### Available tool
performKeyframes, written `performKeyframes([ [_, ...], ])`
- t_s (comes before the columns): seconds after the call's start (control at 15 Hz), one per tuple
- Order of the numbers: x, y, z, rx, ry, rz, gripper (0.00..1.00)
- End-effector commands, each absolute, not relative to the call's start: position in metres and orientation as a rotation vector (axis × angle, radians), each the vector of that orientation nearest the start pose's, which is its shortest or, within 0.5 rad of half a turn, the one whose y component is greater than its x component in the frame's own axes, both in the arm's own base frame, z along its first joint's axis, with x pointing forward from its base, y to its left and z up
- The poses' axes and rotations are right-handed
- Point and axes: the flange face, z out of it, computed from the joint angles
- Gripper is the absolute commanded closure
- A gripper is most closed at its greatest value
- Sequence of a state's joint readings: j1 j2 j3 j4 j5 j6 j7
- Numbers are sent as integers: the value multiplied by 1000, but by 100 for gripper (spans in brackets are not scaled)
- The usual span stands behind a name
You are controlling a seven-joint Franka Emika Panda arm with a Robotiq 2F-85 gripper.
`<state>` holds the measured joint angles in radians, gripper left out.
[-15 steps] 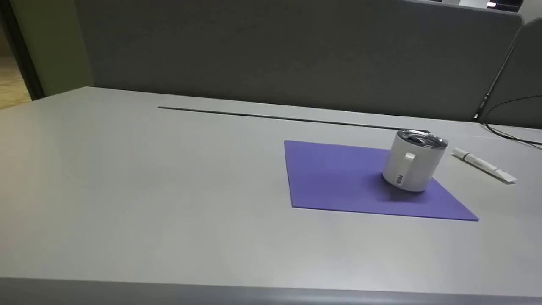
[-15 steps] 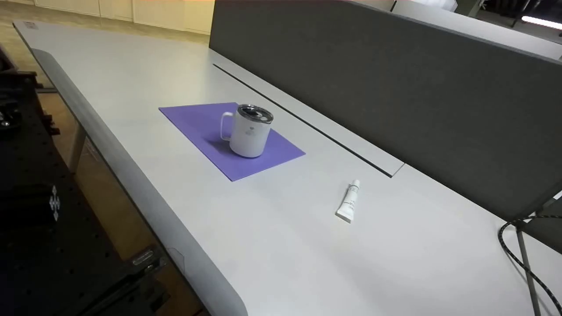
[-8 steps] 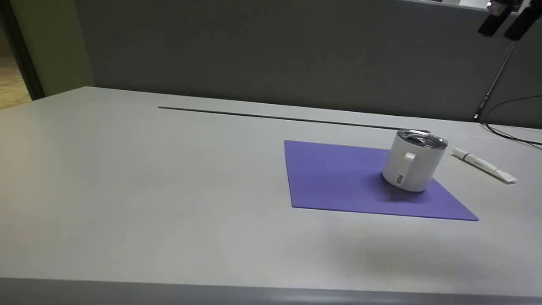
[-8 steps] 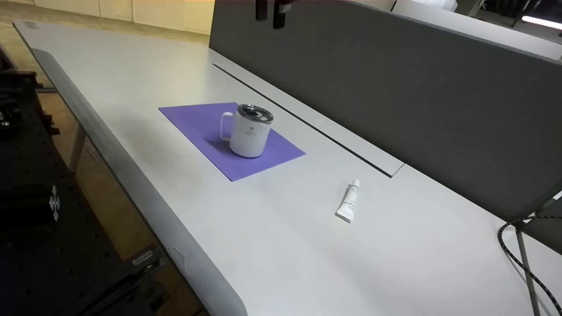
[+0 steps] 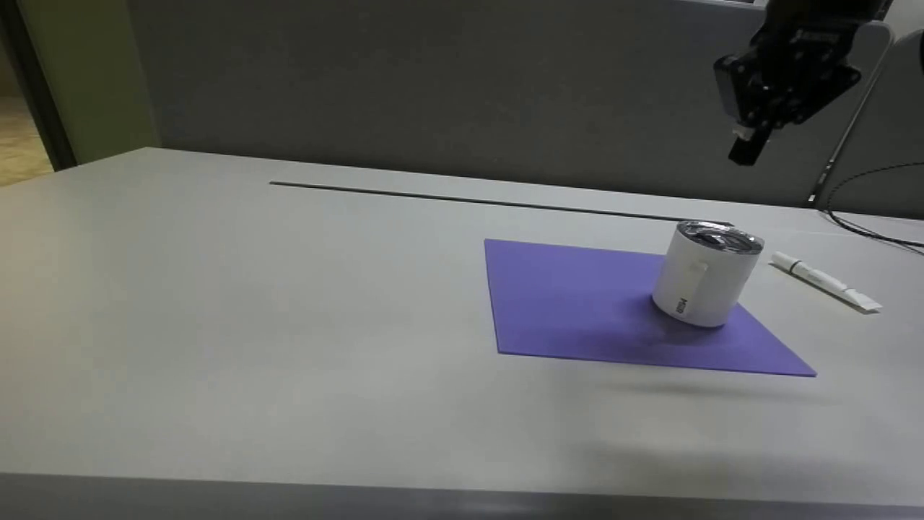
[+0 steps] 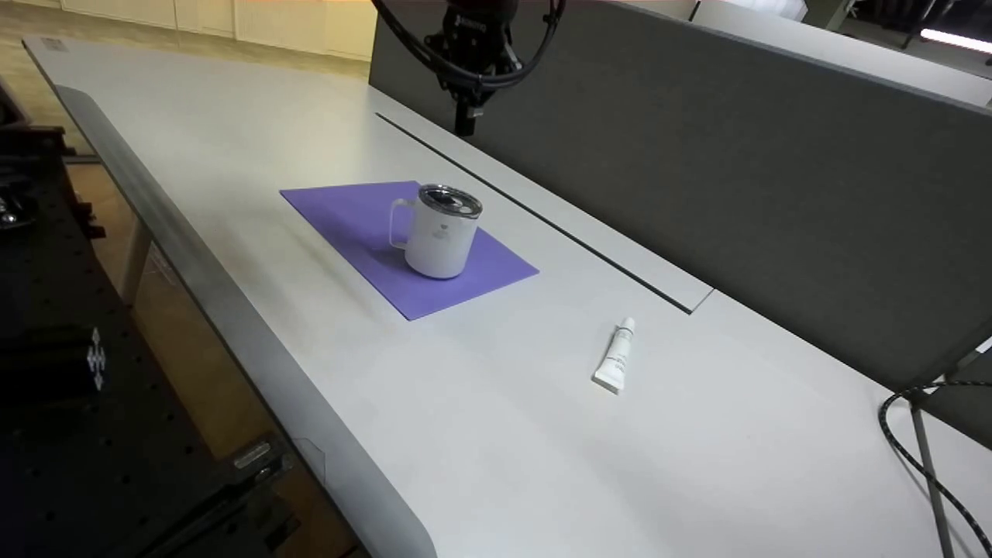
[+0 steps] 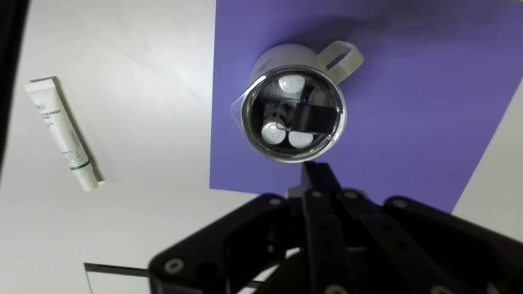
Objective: Open the black slider on the top of the cup
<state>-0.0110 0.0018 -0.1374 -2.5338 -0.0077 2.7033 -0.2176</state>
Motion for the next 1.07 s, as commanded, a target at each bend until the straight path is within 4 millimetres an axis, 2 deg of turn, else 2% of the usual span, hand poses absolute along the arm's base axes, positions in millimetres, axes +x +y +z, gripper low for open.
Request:
performKeyframes([
  [0.0, 473, -69, 285, -3168, -124, -233, 100],
  [0.4, 477, -72, 284, -3173, -120, -215, 100],
  [1.0, 488, -65, 237, -3128, 20, -202, 100],
])
